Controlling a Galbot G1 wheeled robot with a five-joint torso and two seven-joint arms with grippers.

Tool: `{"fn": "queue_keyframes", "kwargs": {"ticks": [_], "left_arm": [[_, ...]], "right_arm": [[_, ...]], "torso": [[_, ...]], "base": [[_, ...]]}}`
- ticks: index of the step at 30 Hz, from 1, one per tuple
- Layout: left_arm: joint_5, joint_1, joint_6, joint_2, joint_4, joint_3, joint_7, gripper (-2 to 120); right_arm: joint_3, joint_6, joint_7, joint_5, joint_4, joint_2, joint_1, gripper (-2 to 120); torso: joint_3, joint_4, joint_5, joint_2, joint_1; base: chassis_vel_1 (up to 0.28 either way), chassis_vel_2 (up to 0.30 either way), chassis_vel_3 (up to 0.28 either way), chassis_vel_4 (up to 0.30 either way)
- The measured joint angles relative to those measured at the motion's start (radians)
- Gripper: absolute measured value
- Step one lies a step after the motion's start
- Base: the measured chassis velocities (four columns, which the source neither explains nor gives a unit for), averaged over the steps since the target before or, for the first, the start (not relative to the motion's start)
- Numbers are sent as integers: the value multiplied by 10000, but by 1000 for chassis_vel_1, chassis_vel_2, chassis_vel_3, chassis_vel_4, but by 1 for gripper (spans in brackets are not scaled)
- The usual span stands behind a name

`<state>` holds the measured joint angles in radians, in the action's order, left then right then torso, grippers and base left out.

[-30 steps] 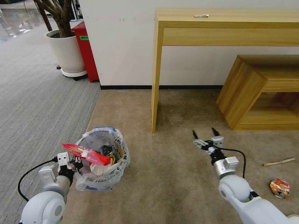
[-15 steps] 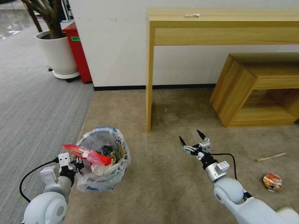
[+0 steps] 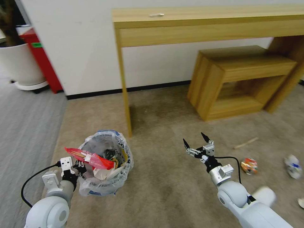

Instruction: Pick up the trash bin and place the garbage on the floor into it.

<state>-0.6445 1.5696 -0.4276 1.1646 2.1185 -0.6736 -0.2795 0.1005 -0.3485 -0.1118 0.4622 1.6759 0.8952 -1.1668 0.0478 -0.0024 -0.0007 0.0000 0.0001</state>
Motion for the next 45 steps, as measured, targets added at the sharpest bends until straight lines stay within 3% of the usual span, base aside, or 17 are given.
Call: {"fn": "queue_keyframes", "kwargs": {"ticks": [18, 25, 45], "left_arm": [[1, 2, 50, 18, -10, -29, 19, 0], [-11, 26, 62, -2, 47, -89, 20, 0], [94, 114, 62, 56, 149, -42, 7, 0]], "right_arm": [[34, -111, -43, -12, -128, 123, 162, 100], [148, -145, -49, -11, -136, 133, 137, 100], [469, -234, -32, -55, -35, 150, -137, 100]], "torso": [[0, -4, 0, -1, 0], [0, 5, -2, -1, 0], [0, 2, 0, 0, 0]], "base": [[-115, -123, -120, -117], [-15, -15, -11, -17], [-17, -12, -16, -16]]}}
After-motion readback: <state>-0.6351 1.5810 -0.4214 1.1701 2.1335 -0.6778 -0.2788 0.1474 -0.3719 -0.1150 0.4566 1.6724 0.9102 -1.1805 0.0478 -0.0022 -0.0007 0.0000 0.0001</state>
